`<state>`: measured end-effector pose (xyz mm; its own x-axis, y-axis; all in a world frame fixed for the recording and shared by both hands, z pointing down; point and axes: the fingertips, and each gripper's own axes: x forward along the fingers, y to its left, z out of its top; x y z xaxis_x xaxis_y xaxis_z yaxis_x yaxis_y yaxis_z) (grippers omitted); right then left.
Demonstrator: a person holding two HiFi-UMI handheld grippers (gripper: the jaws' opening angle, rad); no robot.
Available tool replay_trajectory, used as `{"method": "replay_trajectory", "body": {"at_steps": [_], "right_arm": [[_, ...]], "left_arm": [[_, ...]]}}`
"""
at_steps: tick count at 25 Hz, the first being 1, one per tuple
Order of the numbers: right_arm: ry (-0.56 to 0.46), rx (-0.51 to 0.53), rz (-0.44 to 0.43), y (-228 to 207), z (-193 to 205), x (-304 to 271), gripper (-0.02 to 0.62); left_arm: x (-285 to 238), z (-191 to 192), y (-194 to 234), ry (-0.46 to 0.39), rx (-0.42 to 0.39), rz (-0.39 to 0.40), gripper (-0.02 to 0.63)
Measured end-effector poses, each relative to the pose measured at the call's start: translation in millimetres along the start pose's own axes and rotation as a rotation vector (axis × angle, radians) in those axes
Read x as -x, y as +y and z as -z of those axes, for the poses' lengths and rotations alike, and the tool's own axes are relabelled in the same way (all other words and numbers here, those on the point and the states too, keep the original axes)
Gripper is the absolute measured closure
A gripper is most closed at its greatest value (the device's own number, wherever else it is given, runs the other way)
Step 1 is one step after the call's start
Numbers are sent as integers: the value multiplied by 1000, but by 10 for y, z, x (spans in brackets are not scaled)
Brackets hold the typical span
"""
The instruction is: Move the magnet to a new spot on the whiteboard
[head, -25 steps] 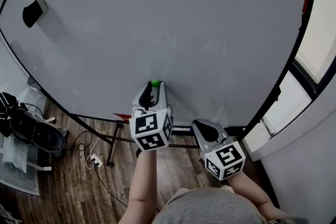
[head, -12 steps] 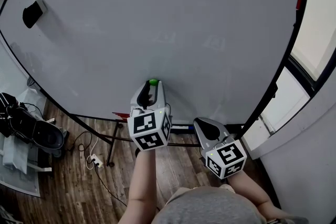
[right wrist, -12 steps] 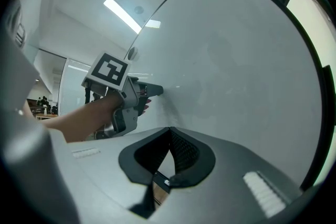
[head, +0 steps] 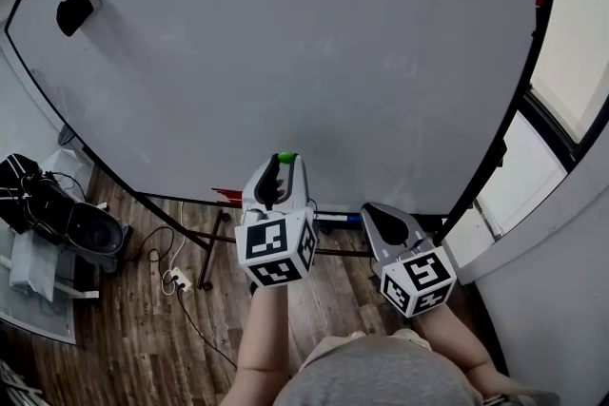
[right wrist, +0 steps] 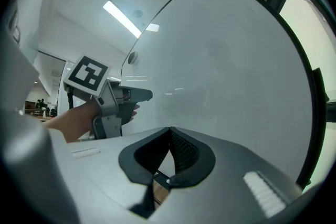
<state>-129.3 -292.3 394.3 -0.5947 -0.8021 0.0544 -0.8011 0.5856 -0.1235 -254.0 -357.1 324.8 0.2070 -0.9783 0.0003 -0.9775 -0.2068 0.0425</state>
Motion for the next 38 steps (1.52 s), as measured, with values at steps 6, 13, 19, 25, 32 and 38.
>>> {"method": "replay_trajectory", "body": {"at_steps": [6,13,19,25,32,38], "right_arm": [[-1,8,-2,73,-9,145,606],[-7,16,-9,107,-29,296,606],[-2,12,-16,81,-18,388,606],[-8,10,-19,-55,-10,578,606],[-15,23,-3,-473,-65,916,606],[-22,29,27,-820,-155,1172,606]], "left_arm": [[376,78,-60,5,48,9,472],[698,272,-150,37,112,6,472],[790,345,-226,53,113,-4,472],[787,303,-441,39,101,-11,472],[643,313,-985,34,96,10,472],[500,282,-1419,31,96,43,472]]}}
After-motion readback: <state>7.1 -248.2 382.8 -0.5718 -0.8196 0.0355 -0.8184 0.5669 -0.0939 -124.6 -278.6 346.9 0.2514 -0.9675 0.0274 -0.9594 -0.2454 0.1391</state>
